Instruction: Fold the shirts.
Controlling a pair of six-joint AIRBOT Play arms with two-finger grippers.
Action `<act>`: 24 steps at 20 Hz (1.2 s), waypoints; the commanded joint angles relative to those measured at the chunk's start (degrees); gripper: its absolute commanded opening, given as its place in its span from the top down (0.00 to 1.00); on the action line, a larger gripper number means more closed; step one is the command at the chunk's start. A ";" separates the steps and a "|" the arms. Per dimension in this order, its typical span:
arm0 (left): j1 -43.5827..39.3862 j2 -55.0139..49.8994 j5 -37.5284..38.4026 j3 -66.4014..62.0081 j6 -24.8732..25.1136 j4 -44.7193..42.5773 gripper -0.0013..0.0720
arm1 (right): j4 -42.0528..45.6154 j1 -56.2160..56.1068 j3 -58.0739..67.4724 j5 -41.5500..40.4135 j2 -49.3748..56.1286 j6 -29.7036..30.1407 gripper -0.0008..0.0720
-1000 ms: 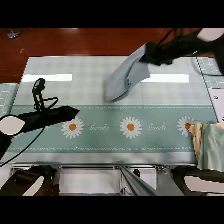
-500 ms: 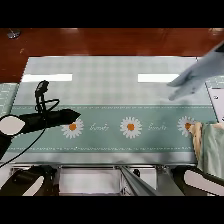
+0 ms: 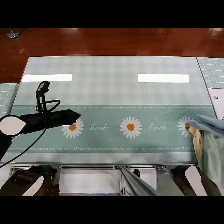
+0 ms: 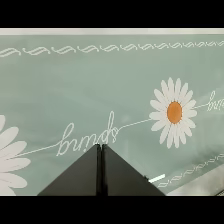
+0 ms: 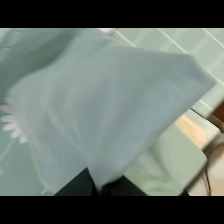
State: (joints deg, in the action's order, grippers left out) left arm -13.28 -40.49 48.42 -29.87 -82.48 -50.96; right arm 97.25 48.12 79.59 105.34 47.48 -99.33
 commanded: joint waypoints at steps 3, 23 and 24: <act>-1.53 -0.57 -0.46 0.04 0.81 0.00 0.93 | 9.92 12.90 -22.84 -3.41 -14.86 -0.90 0.86; 0.13 -19.61 7.67 -35.82 -6.29 -20.85 0.94 | -10.88 -60.83 -2.23 -46.42 25.03 4.07 0.96; -0.81 -21.38 8.66 -33.92 -8.70 -25.05 0.94 | -10.16 -62.36 -5.73 -47.39 26.99 2.01 0.96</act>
State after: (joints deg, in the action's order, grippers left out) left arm -10.07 -57.82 54.76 -65.76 -84.55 -63.18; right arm 75.64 -1.10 80.66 67.83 70.39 -91.37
